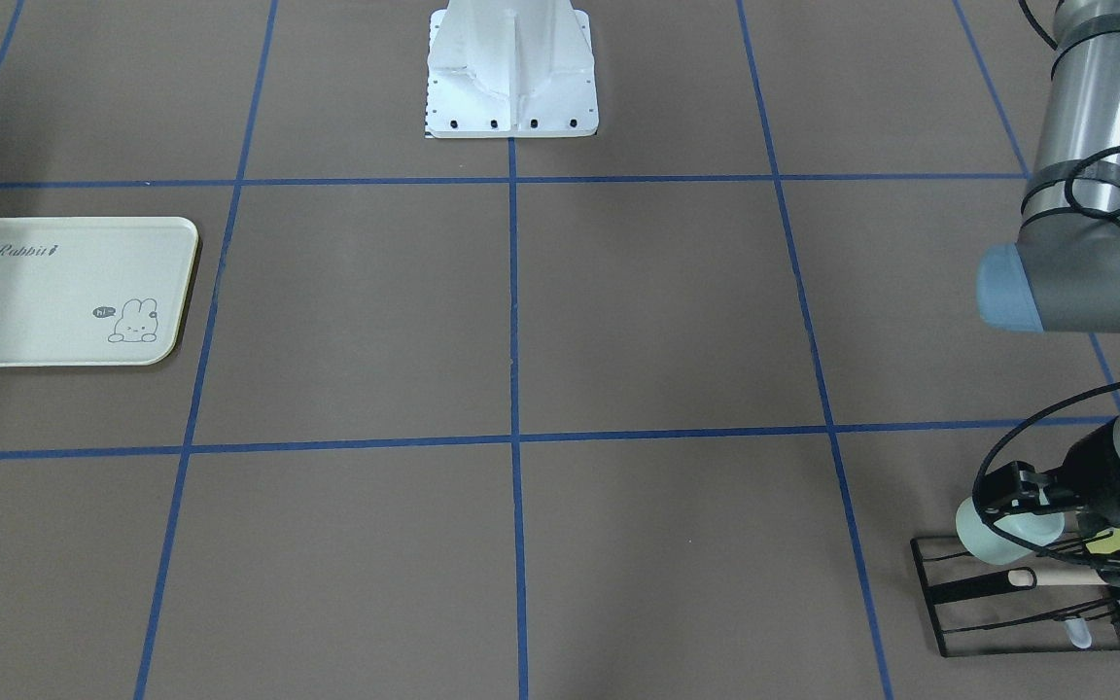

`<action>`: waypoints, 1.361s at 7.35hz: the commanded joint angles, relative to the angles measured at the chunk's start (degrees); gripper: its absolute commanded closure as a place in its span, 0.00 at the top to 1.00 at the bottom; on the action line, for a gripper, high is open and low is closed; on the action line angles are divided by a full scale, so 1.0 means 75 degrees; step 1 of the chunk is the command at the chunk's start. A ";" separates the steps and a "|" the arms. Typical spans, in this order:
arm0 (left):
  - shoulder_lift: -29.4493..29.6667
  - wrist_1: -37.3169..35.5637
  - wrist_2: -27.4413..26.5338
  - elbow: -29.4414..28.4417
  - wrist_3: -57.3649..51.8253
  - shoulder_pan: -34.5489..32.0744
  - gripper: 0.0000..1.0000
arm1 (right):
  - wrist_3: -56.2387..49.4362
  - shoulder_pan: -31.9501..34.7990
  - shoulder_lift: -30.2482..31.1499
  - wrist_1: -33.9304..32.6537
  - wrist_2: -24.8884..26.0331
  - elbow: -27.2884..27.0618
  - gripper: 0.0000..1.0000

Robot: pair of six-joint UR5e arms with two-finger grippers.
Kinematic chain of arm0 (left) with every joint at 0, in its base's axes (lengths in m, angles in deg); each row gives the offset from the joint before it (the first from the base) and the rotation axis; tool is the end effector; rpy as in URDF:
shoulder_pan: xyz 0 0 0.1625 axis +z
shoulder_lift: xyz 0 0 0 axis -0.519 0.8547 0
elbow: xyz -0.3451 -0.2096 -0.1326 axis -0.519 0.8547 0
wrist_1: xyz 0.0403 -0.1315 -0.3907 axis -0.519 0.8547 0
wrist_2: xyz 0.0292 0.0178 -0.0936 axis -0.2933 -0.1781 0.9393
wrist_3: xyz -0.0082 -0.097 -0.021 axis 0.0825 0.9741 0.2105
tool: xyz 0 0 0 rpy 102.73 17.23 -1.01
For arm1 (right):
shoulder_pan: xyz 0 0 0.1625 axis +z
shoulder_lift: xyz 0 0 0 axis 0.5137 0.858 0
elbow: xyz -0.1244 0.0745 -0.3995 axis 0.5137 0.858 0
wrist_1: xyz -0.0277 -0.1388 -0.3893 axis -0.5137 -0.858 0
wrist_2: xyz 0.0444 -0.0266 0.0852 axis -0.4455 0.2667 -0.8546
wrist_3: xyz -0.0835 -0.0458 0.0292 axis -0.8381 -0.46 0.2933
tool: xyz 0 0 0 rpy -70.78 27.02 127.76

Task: Left arm grabs green cup and hands to right arm on tray

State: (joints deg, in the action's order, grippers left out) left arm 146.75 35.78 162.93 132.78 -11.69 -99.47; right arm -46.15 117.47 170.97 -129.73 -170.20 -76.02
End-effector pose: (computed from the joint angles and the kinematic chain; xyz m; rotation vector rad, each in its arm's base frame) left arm 0.2152 -0.7428 0.4279 0.1708 0.7182 0.1308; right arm 0.0363 -0.4279 0.6092 0.1452 -0.8152 -0.0090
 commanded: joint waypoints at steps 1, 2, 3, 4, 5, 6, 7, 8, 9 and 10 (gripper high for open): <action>-0.0102 -0.0018 0.0043 -0.0023 0.0072 0.0047 0.99 | 0.0004 -0.0010 0.0009 0.0070 -0.0009 0.0000 1.00; -0.0114 -0.0029 0.0044 -0.0034 0.0025 0.0059 0.98 | 0.0004 -0.0010 0.0009 0.0070 -0.0044 0.0000 1.00; -0.0114 -0.0041 0.0044 -0.0034 -0.0022 0.0047 0.98 | 0.0004 -0.0010 0.0009 0.0070 -0.0114 0.0000 1.00; -0.0138 -0.0041 0.0032 -0.0034 0.0082 0.0059 0.89 | -0.0008 -0.0010 0.0020 0.0070 -0.0161 0.0000 1.00; -0.0150 -0.0018 0.0032 -0.0034 0.0083 0.0071 0.42 | -0.0008 -0.0010 0.0020 0.0070 -0.0150 0.0000 1.00; -0.0161 -0.0029 0.0043 -0.0034 0.0072 0.0071 0.00 | -0.0008 -0.0010 0.0020 0.0070 -0.0162 0.0000 1.00; -0.0150 -0.0064 0.0055 0.0012 0.0072 0.0048 0.00 | -0.0008 -0.0010 0.0020 0.0070 -0.0162 0.0000 1.00; -0.0150 -0.0076 0.0067 0.0129 0.0072 -0.0092 0.00 | -0.0008 -0.0010 0.0020 0.0070 -0.0162 0.0000 1.00; -0.0161 -0.0146 0.0218 0.0304 0.0014 -0.0256 0.00 | -0.0008 -0.0010 0.0020 0.0070 -0.0162 0.0000 1.00; -0.0324 -0.0460 0.0544 0.0747 -0.0033 -0.0501 0.00 | -0.0008 -0.0010 0.0020 0.0070 -0.0162 0.0000 1.00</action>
State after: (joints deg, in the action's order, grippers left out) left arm 145.26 34.30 164.79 135.33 -11.53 -101.31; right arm -46.21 117.40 171.13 -129.20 -171.41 -76.02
